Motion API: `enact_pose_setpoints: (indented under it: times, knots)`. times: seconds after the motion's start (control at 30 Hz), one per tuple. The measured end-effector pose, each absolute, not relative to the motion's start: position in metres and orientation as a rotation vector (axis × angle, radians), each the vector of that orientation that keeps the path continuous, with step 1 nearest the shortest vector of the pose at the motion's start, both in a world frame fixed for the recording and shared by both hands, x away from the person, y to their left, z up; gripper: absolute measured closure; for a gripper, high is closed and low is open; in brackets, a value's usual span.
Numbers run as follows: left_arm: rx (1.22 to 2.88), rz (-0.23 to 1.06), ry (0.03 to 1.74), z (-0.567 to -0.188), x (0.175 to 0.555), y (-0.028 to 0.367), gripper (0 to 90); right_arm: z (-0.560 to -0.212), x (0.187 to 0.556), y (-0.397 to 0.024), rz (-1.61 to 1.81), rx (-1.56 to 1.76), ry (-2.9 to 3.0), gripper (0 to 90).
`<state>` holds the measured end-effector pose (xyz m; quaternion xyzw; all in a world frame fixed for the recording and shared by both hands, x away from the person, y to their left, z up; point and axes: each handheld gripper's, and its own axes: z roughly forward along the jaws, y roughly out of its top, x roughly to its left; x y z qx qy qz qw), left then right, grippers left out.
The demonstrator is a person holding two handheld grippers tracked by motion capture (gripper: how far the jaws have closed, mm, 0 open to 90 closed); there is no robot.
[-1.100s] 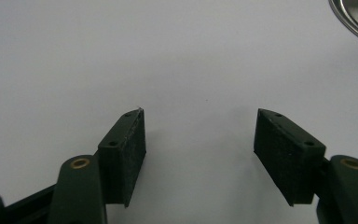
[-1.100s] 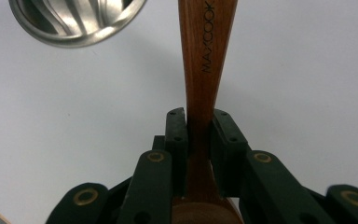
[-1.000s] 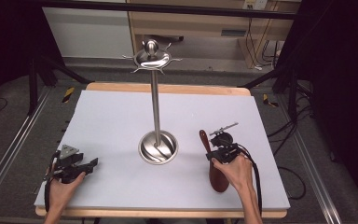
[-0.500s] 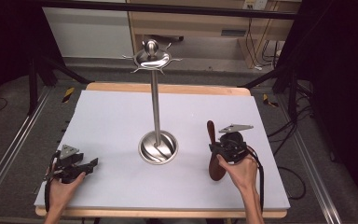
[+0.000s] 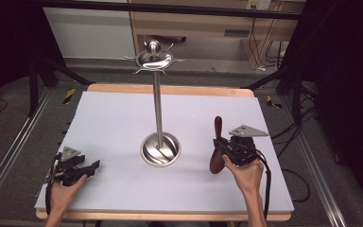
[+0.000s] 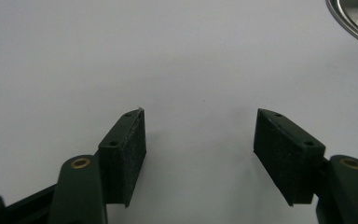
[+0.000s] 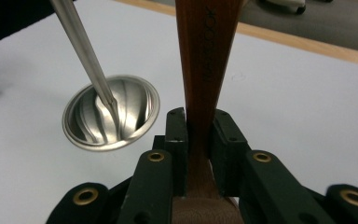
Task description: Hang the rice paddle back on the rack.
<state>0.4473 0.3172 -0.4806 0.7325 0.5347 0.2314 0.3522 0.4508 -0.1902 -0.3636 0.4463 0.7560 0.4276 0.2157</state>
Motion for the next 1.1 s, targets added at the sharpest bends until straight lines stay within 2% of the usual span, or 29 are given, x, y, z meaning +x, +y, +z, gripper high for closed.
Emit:
enact_pose_setpoints:
  times: [0.73,1.1]
  knots:
    - [1.896,0.6,1.379,-0.48,0.447,0.316,33.5,-0.346,0.438,-0.187,1.458,1.085,1.919,78.5]
    - [1.902,0.597,1.377,-0.48,0.447,0.316,33.6,-0.33,0.44,-0.172,1.518,1.025,1.887,78.5]
